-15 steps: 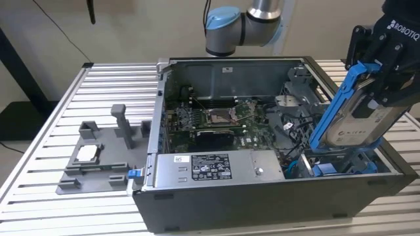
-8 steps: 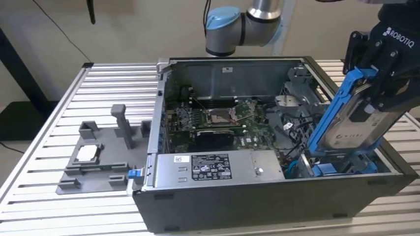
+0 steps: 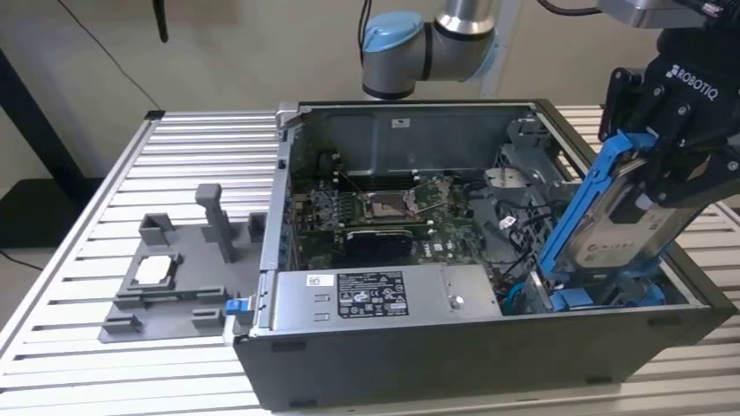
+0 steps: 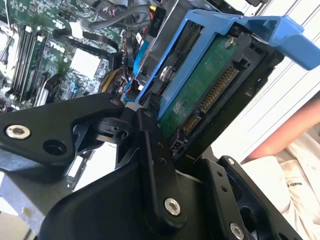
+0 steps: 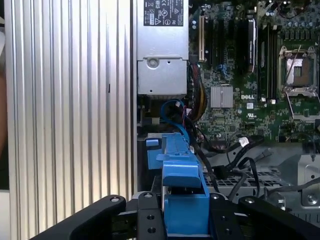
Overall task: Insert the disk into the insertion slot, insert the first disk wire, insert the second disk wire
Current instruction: 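Insert the disk into the insertion slot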
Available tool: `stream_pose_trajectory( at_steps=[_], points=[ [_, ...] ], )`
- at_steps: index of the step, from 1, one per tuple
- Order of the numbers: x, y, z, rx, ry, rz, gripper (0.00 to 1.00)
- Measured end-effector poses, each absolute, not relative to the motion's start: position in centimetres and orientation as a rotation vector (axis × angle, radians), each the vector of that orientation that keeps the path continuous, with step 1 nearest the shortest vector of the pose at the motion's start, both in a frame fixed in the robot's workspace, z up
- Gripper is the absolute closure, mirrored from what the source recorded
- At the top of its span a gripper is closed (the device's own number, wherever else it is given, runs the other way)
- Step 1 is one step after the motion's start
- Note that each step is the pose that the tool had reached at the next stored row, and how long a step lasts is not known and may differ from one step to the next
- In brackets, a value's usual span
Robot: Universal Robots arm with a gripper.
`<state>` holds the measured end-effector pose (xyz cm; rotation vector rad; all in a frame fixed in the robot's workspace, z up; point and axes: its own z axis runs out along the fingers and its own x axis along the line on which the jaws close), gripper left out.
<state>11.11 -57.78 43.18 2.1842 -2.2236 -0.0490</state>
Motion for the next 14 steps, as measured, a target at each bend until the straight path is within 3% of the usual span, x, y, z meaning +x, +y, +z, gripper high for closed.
stream_pose_trajectory(
  at_steps=[14],
  points=[
    [12.0,-57.7,41.4,2.186,-2.225,-0.053,0.67]
  ],
)
